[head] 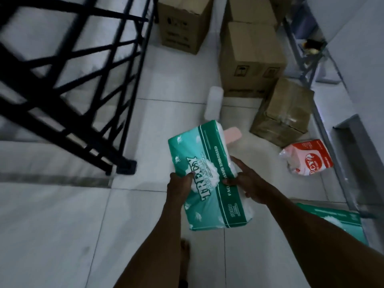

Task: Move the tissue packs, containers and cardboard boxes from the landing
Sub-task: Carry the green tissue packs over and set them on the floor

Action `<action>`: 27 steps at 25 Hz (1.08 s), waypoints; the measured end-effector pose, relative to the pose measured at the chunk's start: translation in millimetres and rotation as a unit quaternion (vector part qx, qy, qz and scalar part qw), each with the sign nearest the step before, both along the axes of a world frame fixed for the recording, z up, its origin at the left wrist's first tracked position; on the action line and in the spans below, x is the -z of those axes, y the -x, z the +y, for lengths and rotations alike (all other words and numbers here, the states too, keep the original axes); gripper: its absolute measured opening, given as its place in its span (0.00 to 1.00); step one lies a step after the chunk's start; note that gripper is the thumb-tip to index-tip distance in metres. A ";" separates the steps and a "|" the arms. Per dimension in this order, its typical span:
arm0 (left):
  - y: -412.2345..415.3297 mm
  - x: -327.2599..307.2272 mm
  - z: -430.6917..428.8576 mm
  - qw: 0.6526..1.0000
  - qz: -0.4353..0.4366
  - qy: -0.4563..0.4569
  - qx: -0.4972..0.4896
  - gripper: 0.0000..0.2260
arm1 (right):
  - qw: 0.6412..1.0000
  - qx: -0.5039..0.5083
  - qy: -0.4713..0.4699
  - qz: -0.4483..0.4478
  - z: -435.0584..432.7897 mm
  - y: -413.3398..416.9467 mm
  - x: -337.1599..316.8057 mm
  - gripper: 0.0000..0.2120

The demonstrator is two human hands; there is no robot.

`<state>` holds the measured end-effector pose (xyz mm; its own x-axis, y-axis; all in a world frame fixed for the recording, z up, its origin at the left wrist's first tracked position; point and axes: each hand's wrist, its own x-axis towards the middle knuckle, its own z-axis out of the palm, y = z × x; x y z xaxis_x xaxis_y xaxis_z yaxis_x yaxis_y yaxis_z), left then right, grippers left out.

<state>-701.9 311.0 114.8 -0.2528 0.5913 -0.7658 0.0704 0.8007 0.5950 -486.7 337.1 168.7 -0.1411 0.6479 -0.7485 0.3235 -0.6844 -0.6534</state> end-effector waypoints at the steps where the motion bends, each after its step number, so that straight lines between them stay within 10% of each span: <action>1: 20.0 -9.2 -27.8 1.000 0.005 -0.003 -0.023 0.29 | 1.000 -0.027 0.003 -0.003 -20.6 22.1 -9.8 0.42; 12: 280.7 -57.9 -472.9 0.939 0.075 0.015 -0.336 0.23 | 0.938 -0.342 0.060 0.018 -341.3 349.8 -43.6 0.44; 27: 552.2 -42.6 -1274.6 0.763 0.125 0.048 -0.633 0.24 | 0.706 -0.702 0.090 -0.023 -1073.2 787.0 -7.0 0.42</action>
<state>-1254.1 -963.6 157.3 -0.7198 -0.3031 -0.6245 -0.6932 0.3614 0.6236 -1273.8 -736.1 175.6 -0.5231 -0.2121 -0.8254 0.7838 0.2605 -0.5637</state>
